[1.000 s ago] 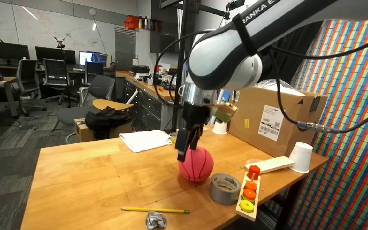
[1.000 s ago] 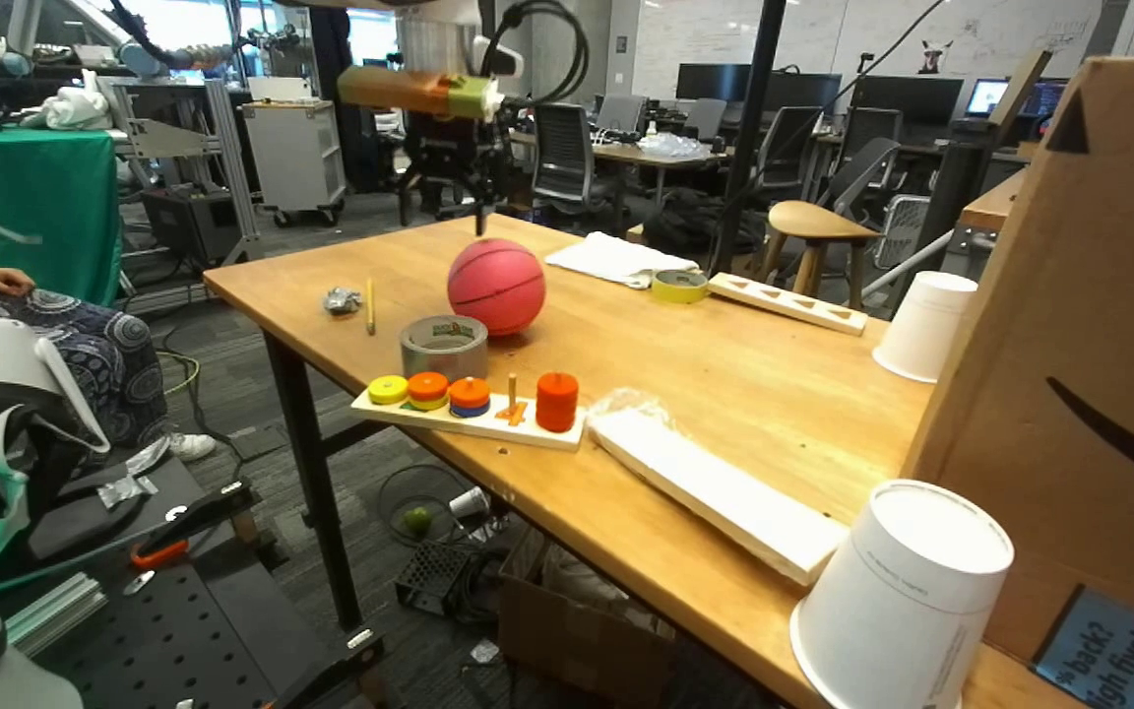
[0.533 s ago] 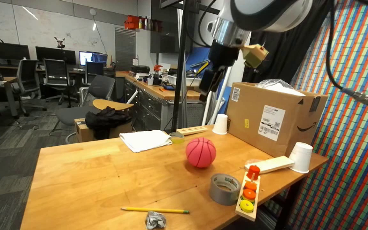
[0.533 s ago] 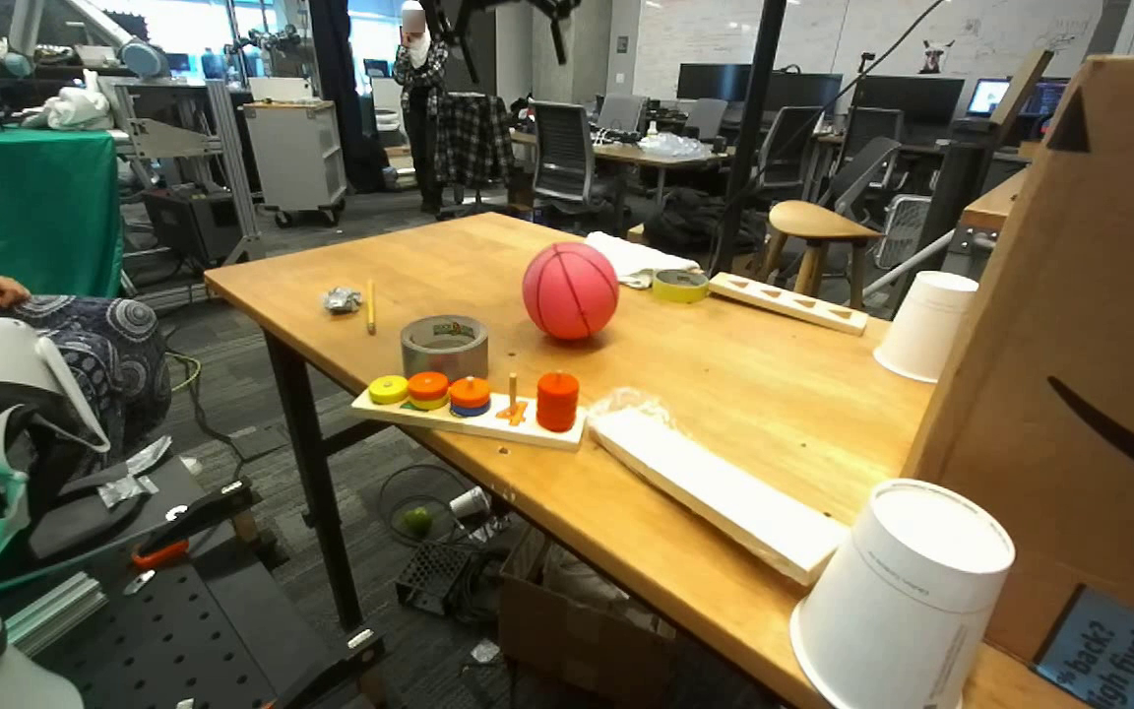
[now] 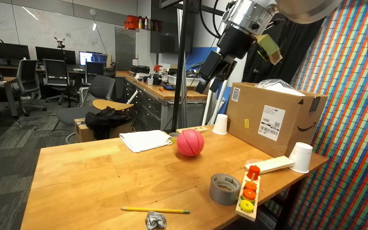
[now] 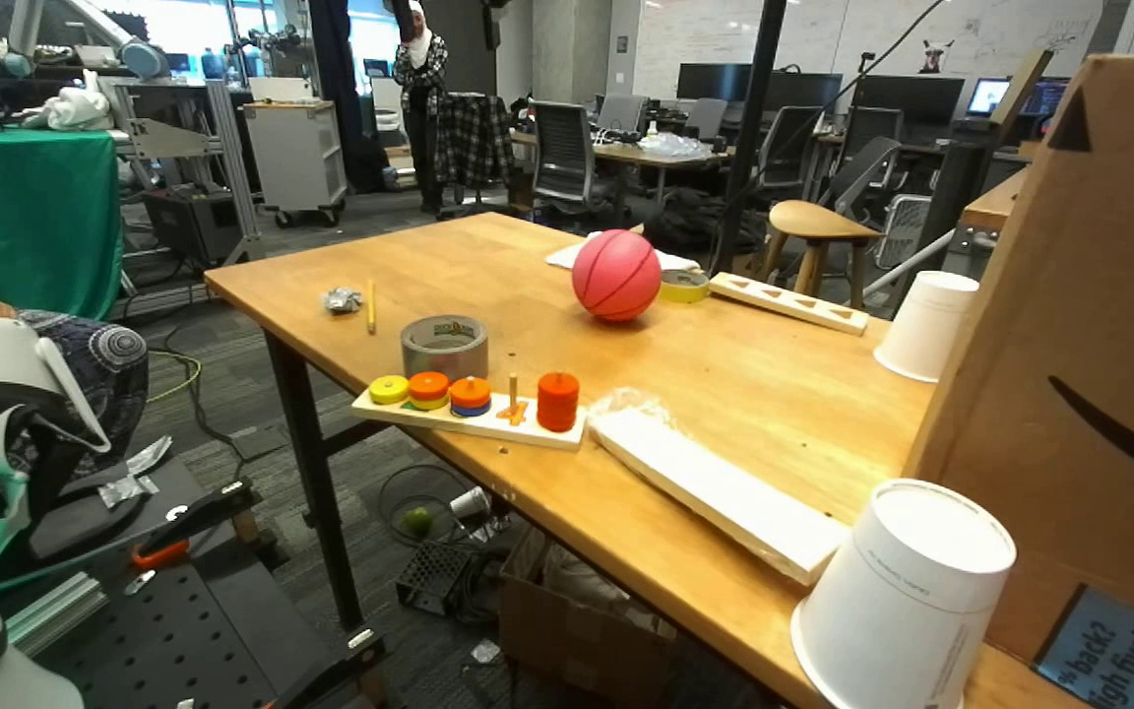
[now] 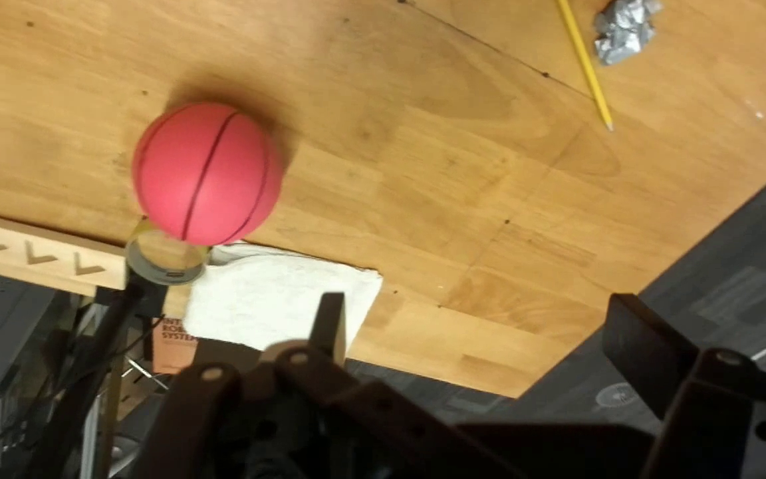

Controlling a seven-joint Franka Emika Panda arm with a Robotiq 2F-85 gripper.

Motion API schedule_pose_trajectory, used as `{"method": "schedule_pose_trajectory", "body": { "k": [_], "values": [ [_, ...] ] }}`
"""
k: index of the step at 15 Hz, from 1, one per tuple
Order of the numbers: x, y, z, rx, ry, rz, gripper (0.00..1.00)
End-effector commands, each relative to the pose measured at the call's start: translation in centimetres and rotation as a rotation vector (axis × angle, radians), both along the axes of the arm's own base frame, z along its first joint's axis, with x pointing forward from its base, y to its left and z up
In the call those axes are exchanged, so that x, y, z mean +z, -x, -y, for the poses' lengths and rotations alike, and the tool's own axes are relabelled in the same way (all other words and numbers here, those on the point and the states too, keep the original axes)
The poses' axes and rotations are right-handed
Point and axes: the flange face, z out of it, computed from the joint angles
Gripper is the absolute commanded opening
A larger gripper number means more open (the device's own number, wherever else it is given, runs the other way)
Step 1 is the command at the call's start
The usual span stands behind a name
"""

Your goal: Move the ball

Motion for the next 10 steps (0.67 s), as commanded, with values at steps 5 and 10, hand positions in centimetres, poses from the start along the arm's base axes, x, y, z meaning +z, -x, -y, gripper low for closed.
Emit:
{"method": "schedule_pose_trajectory", "body": {
  "k": [5, 10],
  "values": [
    [-2.0, -4.6, -7.3, 0.071, -0.130, -0.028, 1.00],
    [-5.7, -9.8, -9.6, 0.074, -0.128, -0.113, 1.00]
  ]
}}
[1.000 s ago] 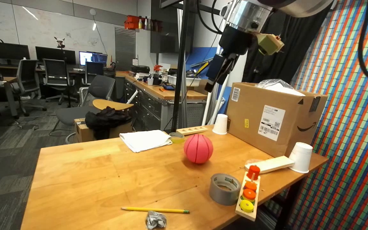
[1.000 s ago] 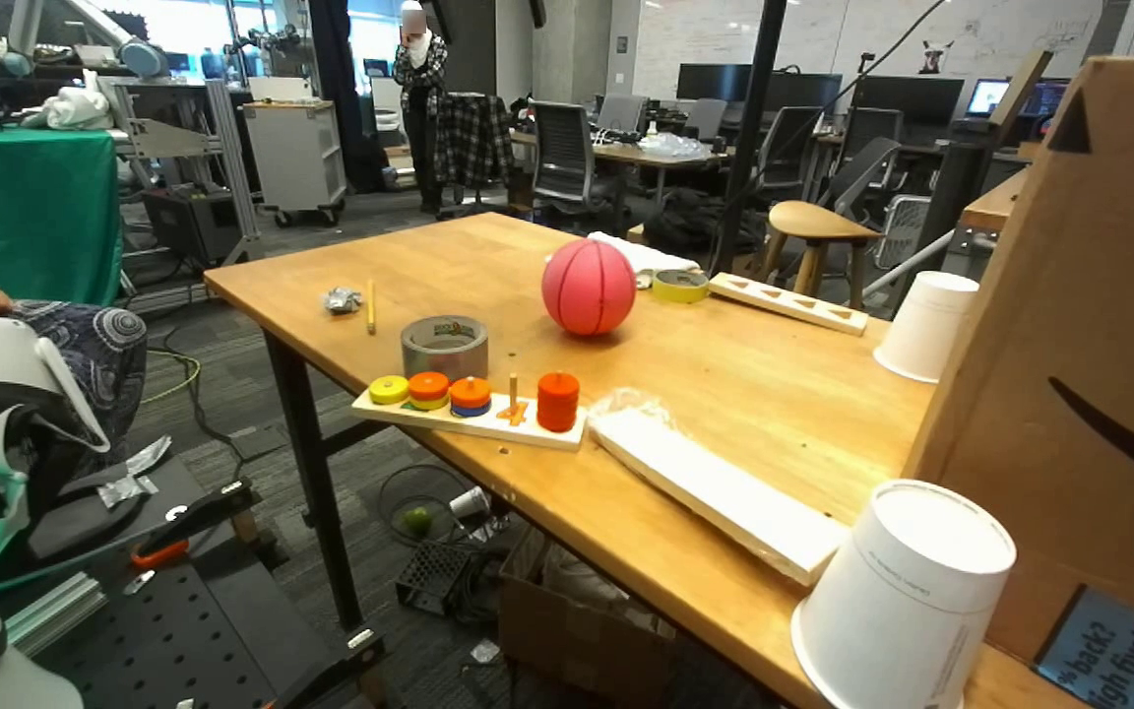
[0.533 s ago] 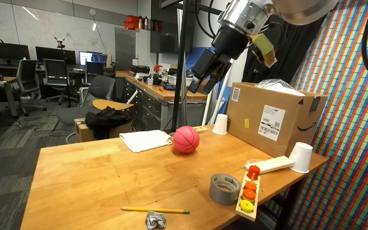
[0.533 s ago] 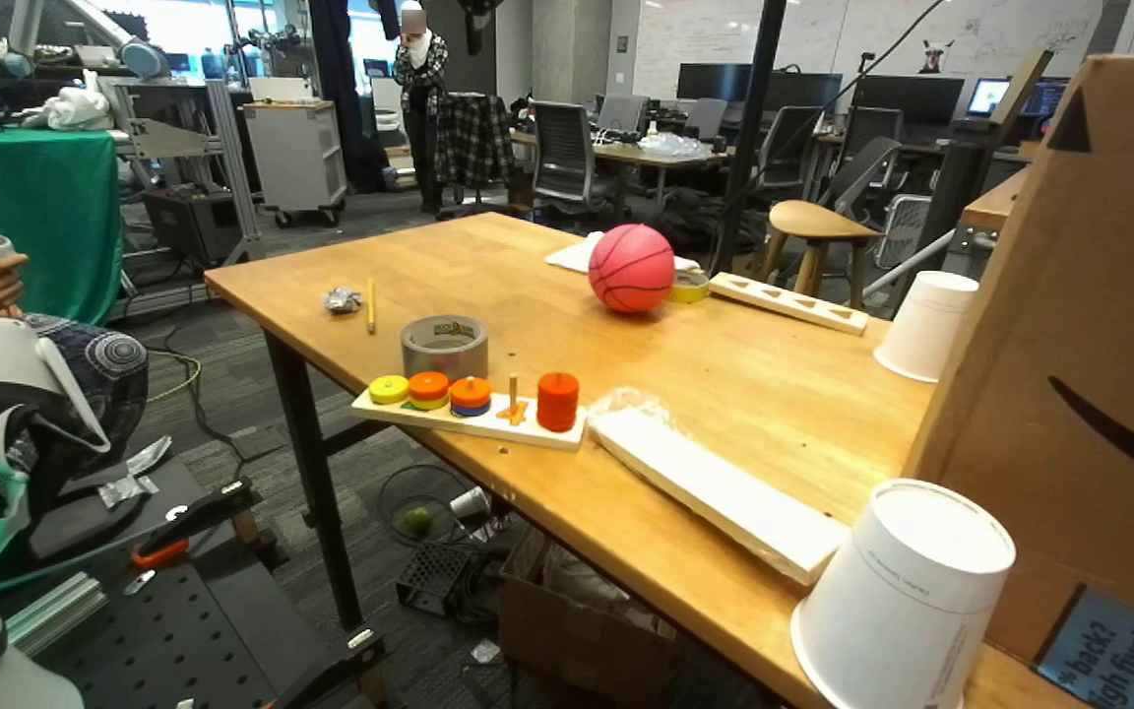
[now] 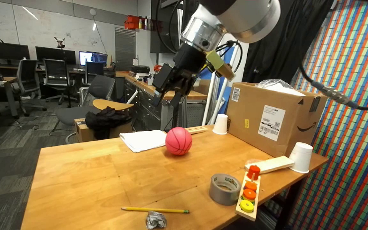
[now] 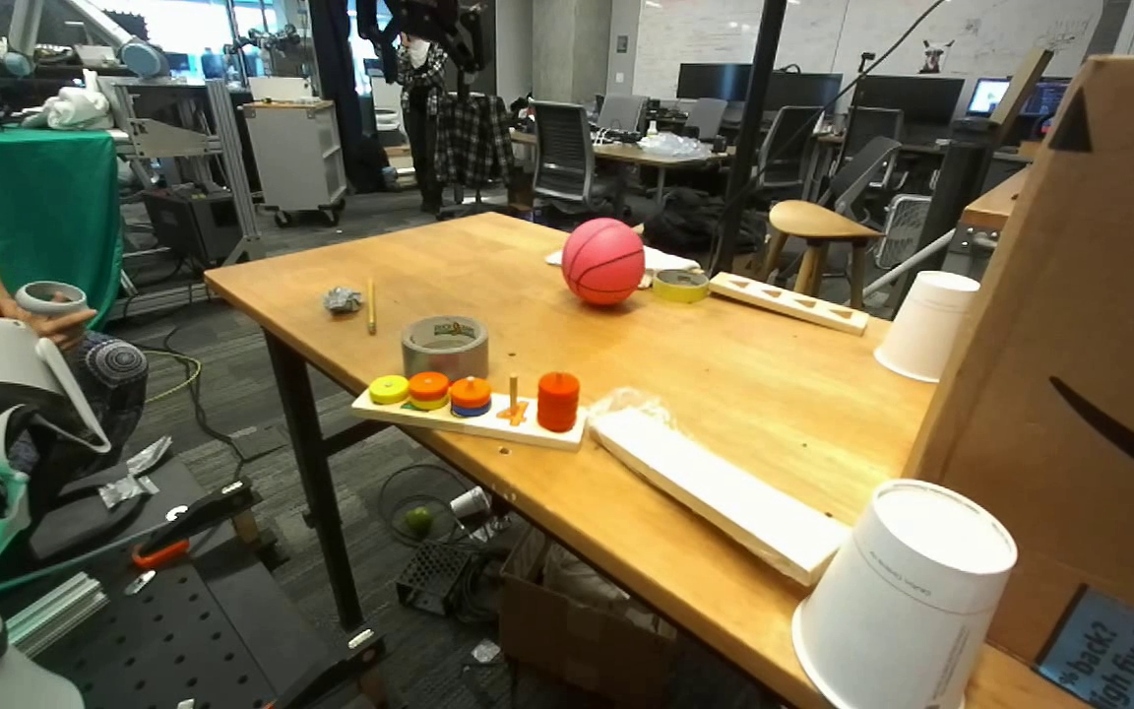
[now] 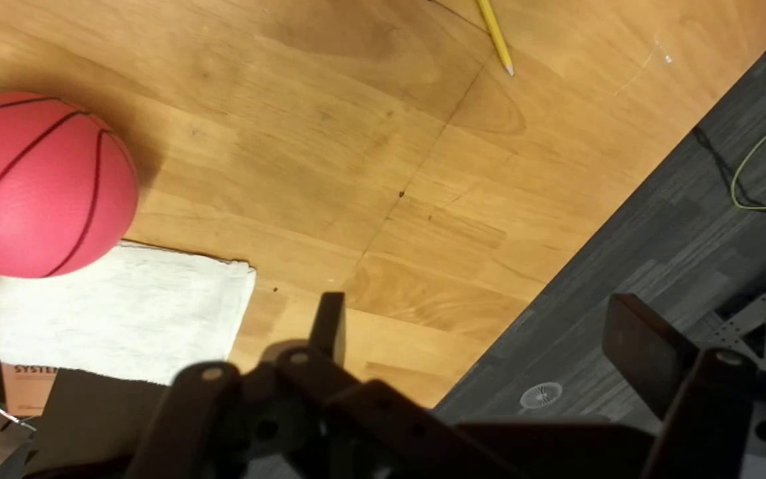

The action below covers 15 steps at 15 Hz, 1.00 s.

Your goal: Move the ball

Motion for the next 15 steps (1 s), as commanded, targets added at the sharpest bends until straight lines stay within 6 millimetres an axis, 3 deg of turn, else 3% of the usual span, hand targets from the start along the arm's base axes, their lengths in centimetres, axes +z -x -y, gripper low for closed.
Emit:
{"method": "schedule_pose_trajectory", "body": {
  "k": [1, 7, 15],
  "values": [
    [-1.6, -4.9, -1.4, -0.005, -0.026, -0.041, 1.00],
    [-5.5, -10.0, -4.5, -0.006, -0.040, -0.121, 1.00],
    [-9.9, -14.7, -8.1, -0.016, -0.040, -0.221, 1.00]
  ]
}}
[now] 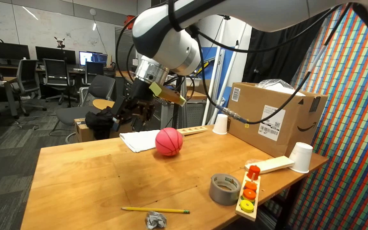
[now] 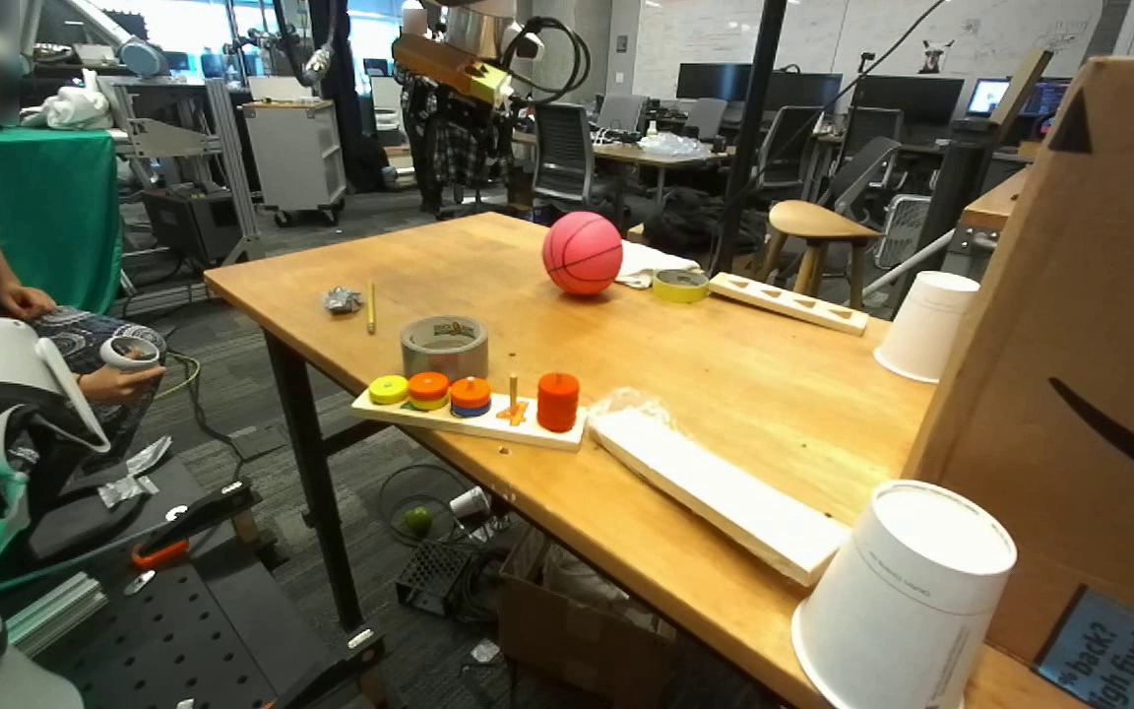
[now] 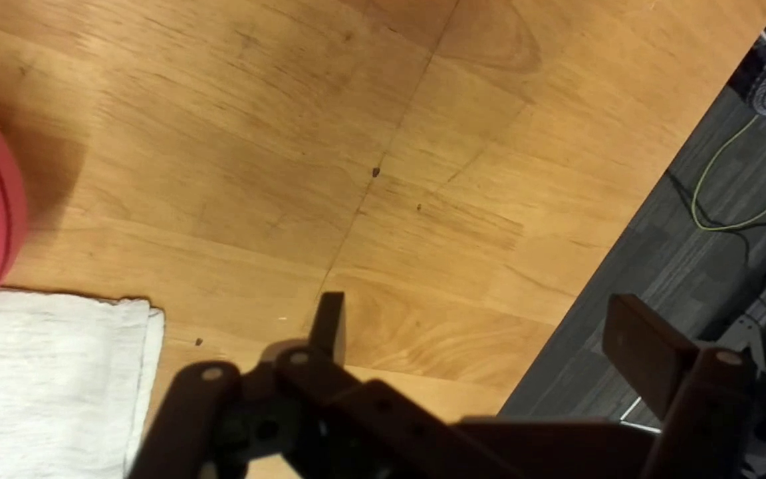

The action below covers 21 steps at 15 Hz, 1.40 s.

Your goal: Move the ball

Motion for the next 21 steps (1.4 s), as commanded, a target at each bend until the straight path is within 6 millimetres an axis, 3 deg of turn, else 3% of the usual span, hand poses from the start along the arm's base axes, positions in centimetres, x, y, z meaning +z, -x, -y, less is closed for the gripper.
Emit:
{"method": "schedule_pose_trajectory", "body": {
  "k": [1, 8, 15, 17, 21],
  "values": [
    [-0.6, -3.3, -1.2, -0.017, 0.013, -0.025, 1.00],
    [-4.9, -8.0, 2.2, -0.100, 0.097, -0.113, 1.00],
    [-5.6, -11.0, 4.9, -0.160, 0.103, -0.136, 1.00],
    [-5.8, -11.6, 7.8, -0.213, 0.149, -0.147, 1.00],
    [-4.5, -12.1, 19.4, -0.425, 0.258, -0.125, 1.00]
  ]
}}
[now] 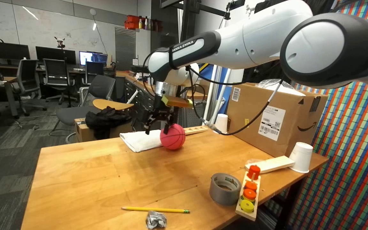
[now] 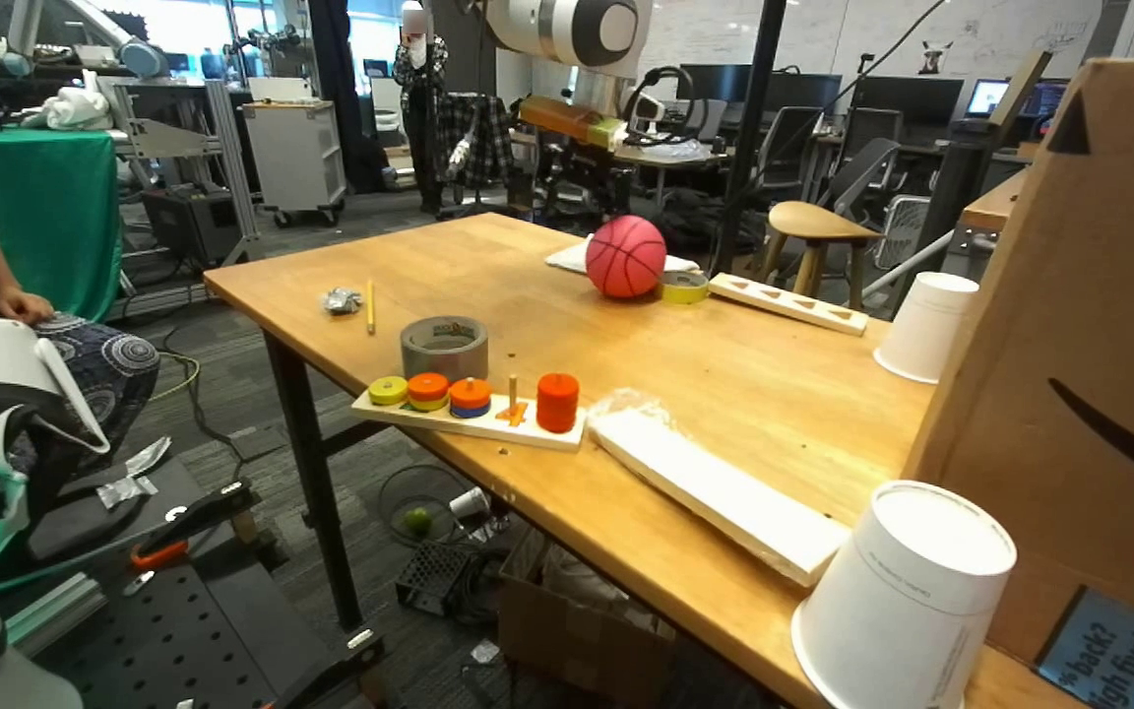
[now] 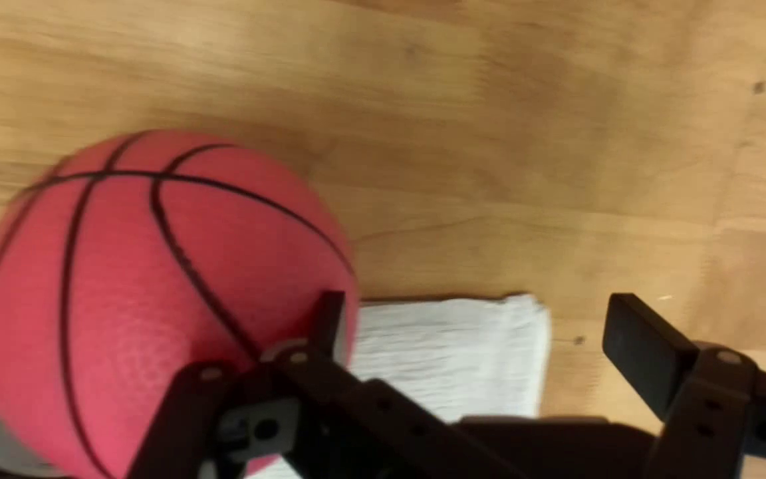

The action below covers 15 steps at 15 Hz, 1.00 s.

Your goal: Move the ball

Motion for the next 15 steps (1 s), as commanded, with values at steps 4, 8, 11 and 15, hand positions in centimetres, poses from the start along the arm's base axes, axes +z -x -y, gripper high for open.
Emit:
{"method": "schedule_pose_trajectory", "body": {
  "k": [4, 8, 11, 15],
  "values": [
    [7.6, 0.9, 17.9, -0.259, 0.220, 0.114, 1.00],
    [16.2, 4.0, 24.7, -0.303, 0.416, 0.236, 1.00],
    [21.6, 7.3, 24.1, -0.279, 0.503, 0.356, 1.00],
    [23.1, 11.5, 16.5, -0.183, 0.397, 0.346, 1.00]
  ]
}}
